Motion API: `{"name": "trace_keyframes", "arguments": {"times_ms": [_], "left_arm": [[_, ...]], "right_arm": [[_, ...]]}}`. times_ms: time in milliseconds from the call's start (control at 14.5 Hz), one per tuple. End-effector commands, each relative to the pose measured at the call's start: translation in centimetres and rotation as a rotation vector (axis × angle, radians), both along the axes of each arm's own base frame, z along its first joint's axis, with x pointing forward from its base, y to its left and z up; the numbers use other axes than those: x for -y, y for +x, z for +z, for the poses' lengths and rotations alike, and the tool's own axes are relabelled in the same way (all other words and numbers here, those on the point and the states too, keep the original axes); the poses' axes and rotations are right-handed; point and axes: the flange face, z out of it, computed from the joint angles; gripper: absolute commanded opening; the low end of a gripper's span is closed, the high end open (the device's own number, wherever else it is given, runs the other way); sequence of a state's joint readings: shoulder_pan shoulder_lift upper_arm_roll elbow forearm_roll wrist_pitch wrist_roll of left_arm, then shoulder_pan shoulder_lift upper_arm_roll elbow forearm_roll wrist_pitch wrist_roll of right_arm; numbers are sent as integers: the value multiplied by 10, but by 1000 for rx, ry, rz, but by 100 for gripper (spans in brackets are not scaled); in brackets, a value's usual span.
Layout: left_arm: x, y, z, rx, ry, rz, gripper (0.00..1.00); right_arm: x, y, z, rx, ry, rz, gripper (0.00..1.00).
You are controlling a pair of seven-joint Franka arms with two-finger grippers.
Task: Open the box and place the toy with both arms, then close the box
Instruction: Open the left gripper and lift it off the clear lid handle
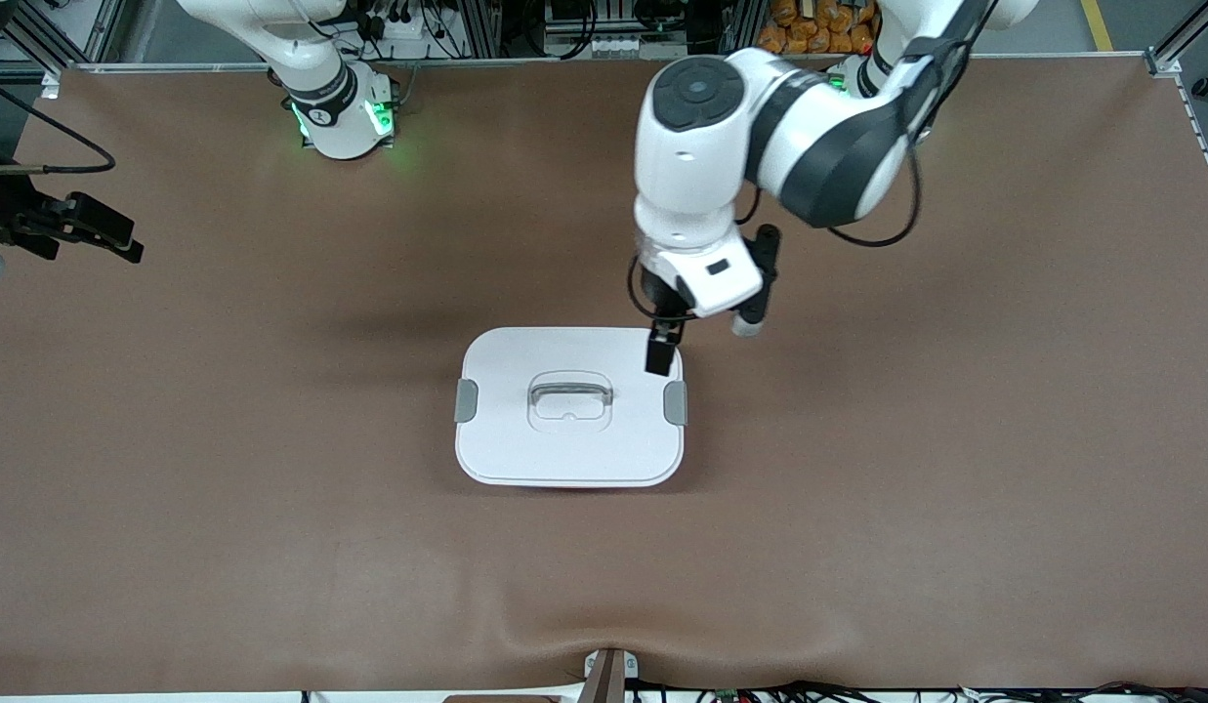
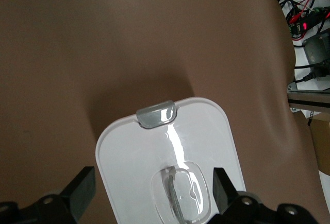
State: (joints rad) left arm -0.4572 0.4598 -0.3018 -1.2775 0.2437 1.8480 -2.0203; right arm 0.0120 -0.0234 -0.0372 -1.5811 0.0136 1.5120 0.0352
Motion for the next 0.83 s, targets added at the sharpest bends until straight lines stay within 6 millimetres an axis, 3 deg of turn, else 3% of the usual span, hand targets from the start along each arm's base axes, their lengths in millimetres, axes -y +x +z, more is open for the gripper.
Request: {"name": "trace_keyframes", "arguments": {"times_ms": [0,484,760], "left_arm": [[-39,3,25,-62,-29,-28,100],[-139,8,53,-193,-1,-321,100],[-216,19,65,-255,8,-469,100]], "right_arm": [[1,2,4,-1,-18,-16,100],[2,2,3,-2,-19,-17,100],[2,2,3,-2,-20,-18,100]]}}
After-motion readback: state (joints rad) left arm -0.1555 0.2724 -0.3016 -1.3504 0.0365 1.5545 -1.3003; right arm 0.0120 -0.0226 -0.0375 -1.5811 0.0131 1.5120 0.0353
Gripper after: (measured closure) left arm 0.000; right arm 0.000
